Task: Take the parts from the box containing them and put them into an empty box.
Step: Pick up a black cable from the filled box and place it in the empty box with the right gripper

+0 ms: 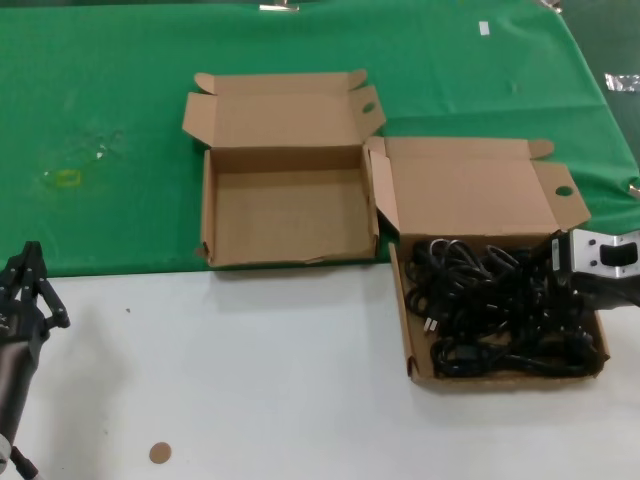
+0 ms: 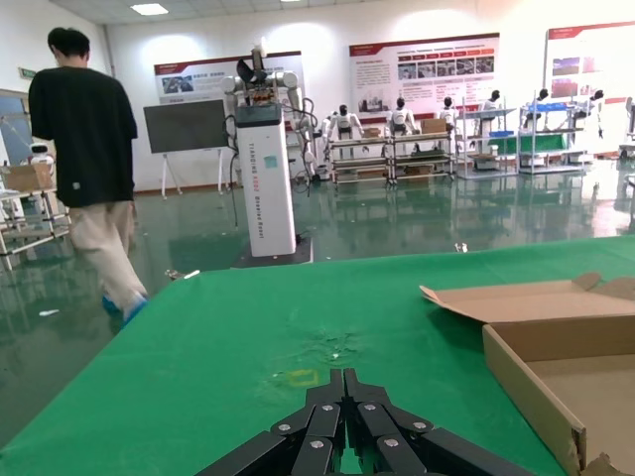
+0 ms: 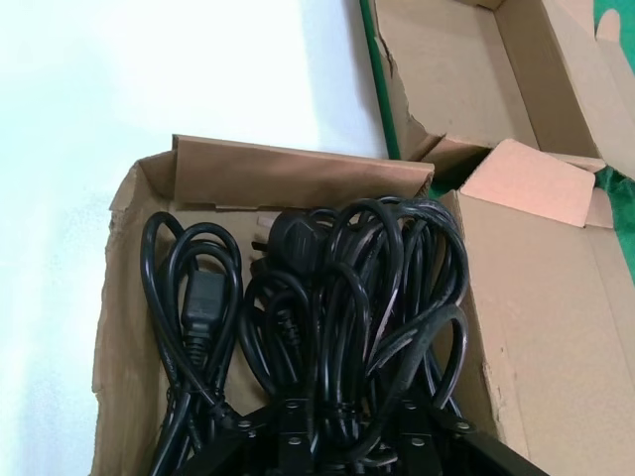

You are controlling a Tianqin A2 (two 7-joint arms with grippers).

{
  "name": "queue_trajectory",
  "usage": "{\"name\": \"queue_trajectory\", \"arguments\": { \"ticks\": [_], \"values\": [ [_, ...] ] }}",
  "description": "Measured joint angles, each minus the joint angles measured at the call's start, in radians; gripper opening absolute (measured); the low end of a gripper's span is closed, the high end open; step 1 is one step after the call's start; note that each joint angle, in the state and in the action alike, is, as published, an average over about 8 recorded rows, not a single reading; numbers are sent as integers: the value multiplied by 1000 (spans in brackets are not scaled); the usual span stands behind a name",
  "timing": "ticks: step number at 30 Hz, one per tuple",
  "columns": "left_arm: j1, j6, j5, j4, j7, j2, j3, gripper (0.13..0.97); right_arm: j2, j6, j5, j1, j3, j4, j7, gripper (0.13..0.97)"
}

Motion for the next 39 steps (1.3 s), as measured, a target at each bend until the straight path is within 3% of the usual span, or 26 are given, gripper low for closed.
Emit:
{"name": "queue_trajectory", "arguments": {
  "ticks": [3,11,23,29,39],
  "values": [
    [0,0,0,0,0,0,0,152,4,-4,2,-6,5,11,4,339],
    [0,0,0,0,0,0,0,152,15,-18,9,-15,19,36,12,221],
    [0,0,0,0,0,0,0,152,5,-63,28,57,38,60,50,217],
    [0,0,0,0,0,0,0,152,-71,-62,-5,143,19,44,87,217],
    [0,0,0,0,0,0,0,152,-282,-13,-122,257,-56,-8,159,217]
  ]
}}
